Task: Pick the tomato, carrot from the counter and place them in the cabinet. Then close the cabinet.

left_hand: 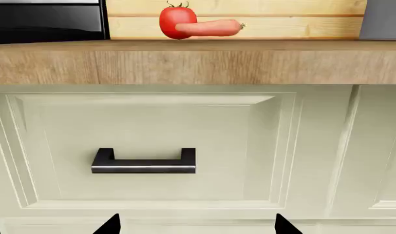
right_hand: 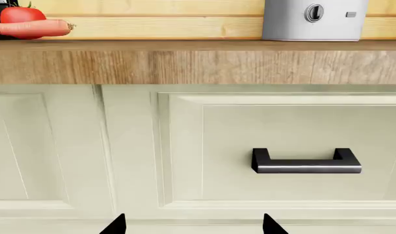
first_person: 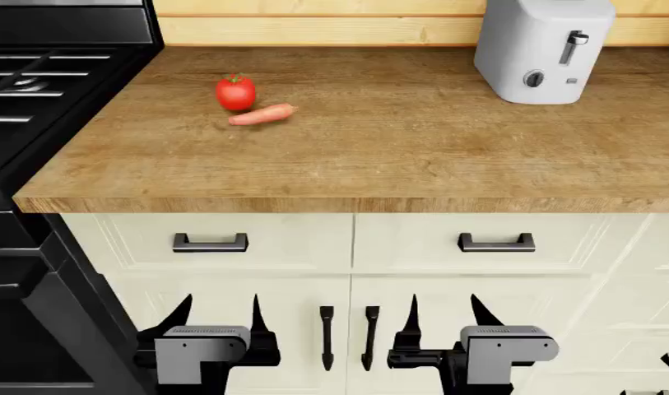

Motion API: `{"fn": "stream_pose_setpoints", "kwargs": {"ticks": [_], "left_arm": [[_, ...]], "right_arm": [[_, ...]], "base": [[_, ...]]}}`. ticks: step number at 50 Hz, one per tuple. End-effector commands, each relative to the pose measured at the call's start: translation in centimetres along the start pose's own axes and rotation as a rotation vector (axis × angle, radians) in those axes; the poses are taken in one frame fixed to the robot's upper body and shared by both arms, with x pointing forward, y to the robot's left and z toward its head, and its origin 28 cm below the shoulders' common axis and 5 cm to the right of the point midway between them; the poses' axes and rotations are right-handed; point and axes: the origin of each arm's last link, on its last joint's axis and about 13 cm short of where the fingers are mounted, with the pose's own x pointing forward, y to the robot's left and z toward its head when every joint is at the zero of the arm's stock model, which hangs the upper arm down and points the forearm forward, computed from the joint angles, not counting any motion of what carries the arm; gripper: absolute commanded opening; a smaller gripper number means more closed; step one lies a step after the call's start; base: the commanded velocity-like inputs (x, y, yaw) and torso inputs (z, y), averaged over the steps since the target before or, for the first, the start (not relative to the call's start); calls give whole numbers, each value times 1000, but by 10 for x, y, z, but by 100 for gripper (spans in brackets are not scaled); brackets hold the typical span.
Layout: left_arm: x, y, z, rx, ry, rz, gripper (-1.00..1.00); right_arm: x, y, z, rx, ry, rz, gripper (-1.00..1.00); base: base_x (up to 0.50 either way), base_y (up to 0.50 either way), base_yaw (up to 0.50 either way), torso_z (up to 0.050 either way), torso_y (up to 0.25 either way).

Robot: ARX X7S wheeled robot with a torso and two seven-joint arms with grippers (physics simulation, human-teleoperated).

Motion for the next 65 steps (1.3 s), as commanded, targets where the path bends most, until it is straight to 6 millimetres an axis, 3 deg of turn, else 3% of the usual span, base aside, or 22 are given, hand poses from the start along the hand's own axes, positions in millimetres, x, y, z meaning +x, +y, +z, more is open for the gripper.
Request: {"fn": "stream_pose_setpoints", "kwargs": {"ticks": [1, 10, 18, 25, 31, 43, 65], "left_arm": [[0, 0, 3, -4, -5, -2, 100], [5, -3, 18, 20, -8, -19, 100], [15, -1, 62, 31, -51, -29, 100], [26, 3, 109, 64, -110, -64, 100], [36, 7, 137, 89, -125, -108, 100], [50, 22, 169, 123, -138, -125, 100], [54, 27, 224, 32, -203, -229, 100]], "right_arm": [[0, 0, 2, -2, -2, 0, 100], [4, -5, 11, -16, -26, -15, 100], [9, -8, 41, -56, -67, -14, 100], [14, -12, 78, -68, -117, 3, 100], [15, -17, 108, -40, -168, 35, 100], [14, -27, 154, -118, -262, 68, 100], [15, -35, 207, -94, -307, 129, 100]], "base": [[0, 0, 0, 0, 0], [0, 0, 0, 0, 0], [0, 0, 0, 0, 0], [0, 0, 0, 0, 0], [0, 0, 0, 0, 0], [36, 283, 0, 0, 0], [264, 394, 0, 0, 0]]}}
